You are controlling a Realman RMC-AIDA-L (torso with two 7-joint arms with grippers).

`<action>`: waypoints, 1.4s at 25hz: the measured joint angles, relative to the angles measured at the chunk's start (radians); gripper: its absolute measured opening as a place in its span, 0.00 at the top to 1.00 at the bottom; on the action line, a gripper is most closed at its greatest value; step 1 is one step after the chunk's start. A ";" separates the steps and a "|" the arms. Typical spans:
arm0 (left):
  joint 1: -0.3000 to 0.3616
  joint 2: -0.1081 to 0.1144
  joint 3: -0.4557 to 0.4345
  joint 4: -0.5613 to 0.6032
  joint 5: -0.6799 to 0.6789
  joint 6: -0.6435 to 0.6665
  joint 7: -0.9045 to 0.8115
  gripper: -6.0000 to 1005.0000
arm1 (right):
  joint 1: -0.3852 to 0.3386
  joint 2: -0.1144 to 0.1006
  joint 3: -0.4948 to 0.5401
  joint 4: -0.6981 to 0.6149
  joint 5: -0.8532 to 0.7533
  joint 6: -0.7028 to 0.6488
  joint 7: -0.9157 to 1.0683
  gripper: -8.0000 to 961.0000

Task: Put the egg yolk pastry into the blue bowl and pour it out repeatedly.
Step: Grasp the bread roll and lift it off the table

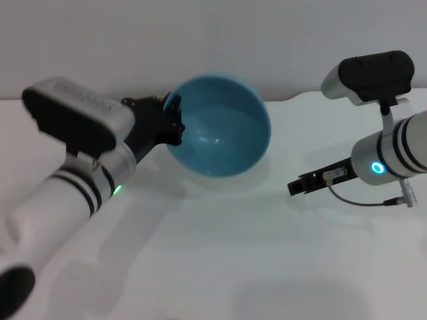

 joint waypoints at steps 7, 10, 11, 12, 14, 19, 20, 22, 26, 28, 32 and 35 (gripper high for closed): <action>-0.100 -0.002 -0.117 0.055 0.002 -0.450 0.001 1.00 | 0.031 0.000 -0.038 -0.017 0.047 -0.006 -0.012 0.51; -0.126 -0.004 -0.151 0.079 0.002 -0.570 -0.001 1.00 | 0.048 -0.001 -0.084 -0.018 0.081 -0.012 -0.016 0.51; -0.141 -0.004 -0.170 0.094 0.001 -0.634 -0.004 1.00 | 0.054 -0.001 -0.099 -0.019 0.091 -0.015 -0.019 0.51; -0.150 -0.004 -0.185 0.102 0.001 -0.678 -0.006 1.00 | 0.060 -0.001 -0.113 -0.019 0.099 -0.017 -0.023 0.51; -0.172 -0.004 -0.215 0.118 0.002 -0.767 -0.007 1.00 | 0.072 -0.002 -0.141 -0.019 0.116 -0.018 -0.030 0.51; -0.210 -0.003 -0.255 0.126 0.006 -0.891 -0.007 1.00 | 0.102 -0.001 -0.227 -0.017 0.196 -0.028 -0.037 0.51; -0.235 -0.003 -0.282 0.126 0.018 -0.972 -0.017 1.00 | 0.109 -0.001 -0.245 -0.016 0.213 -0.033 -0.040 0.51; -0.247 -0.003 -0.290 0.127 0.038 -1.015 -0.034 0.99 | 0.120 -0.001 -0.279 -0.015 0.242 -0.048 -0.041 0.51; -0.273 -0.003 -0.289 0.128 0.107 -1.097 -0.084 0.99 | 0.144 -0.001 -0.353 -0.012 0.286 -0.092 -0.038 0.50; -0.281 -0.003 -0.287 0.128 0.119 -1.121 -0.090 0.99 | 0.156 -0.001 -0.386 -0.012 0.314 -0.104 -0.038 0.50; -0.289 -0.004 -0.285 0.128 0.119 -1.152 -0.091 0.99 | 0.181 0.000 -0.449 -0.009 0.395 -0.113 -0.049 0.50; -0.292 -0.010 -0.280 0.130 0.110 -1.162 -0.094 0.99 | 0.198 0.002 -0.486 -0.002 0.484 -0.131 -0.094 0.50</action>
